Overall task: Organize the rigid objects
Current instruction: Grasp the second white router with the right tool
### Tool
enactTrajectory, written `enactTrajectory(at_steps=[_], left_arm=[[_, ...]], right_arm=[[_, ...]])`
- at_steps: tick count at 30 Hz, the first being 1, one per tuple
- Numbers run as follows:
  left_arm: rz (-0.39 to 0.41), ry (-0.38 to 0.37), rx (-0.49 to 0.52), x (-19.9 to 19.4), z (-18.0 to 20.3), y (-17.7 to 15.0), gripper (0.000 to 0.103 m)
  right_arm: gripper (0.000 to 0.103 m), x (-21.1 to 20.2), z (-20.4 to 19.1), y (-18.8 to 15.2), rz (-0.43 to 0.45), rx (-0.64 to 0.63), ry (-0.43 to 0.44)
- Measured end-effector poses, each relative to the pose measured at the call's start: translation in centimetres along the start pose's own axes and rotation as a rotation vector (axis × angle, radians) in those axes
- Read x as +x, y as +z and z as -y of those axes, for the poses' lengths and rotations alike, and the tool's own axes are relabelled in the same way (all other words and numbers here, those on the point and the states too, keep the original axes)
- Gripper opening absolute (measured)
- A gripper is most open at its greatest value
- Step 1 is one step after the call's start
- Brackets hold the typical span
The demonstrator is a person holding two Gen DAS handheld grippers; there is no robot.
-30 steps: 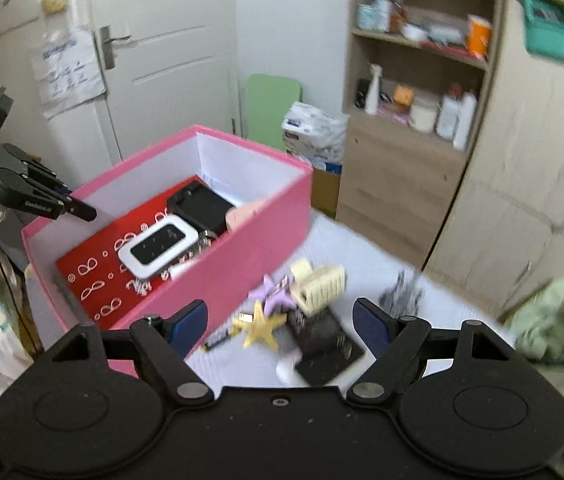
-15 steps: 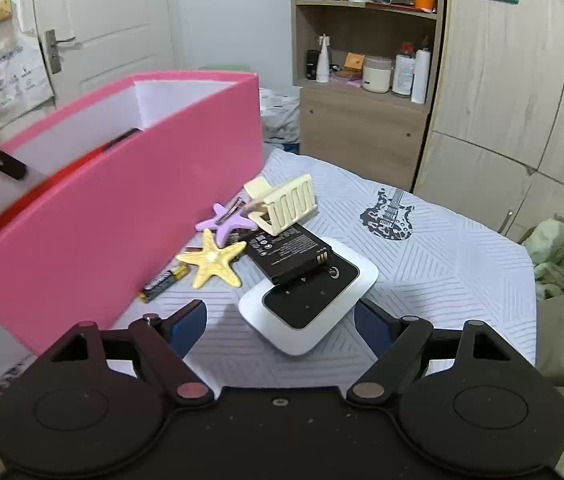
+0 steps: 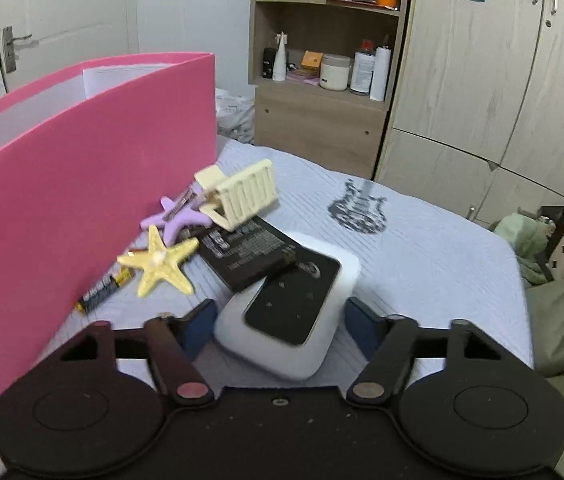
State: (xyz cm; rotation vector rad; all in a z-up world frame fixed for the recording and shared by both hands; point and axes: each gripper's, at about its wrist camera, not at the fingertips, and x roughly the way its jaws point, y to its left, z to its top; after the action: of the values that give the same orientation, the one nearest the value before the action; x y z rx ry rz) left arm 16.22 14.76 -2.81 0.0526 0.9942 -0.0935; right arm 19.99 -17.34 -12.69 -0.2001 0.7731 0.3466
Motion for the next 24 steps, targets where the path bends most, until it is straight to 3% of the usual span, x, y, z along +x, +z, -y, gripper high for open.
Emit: enactTrajectory(at_steps=[9,18,19,24], left_arm=[[0.001,0.0,0.001,-0.1,0.1,-0.2,0.009],[-0.004,0.004,0.001,0.0,0.1,-0.2,0.009],[-0.004,0.004,0.002,0.0,0.1,-0.2,0.009],[-0.003,0.003,0.001,0.0,0.2,-0.2,0.009]], right_arm=[[0.068,-1.9,2.3,-0.8,-0.103,0.059,0.033],[0.076,0.4,3.2,0.2,-0.147,0.116,0.042],[0.069,0.5,3.2,0.3,-0.144,0.12,0.038],[0.068,0.0,4.4,0.6,-0.153,0.212,0.068]])
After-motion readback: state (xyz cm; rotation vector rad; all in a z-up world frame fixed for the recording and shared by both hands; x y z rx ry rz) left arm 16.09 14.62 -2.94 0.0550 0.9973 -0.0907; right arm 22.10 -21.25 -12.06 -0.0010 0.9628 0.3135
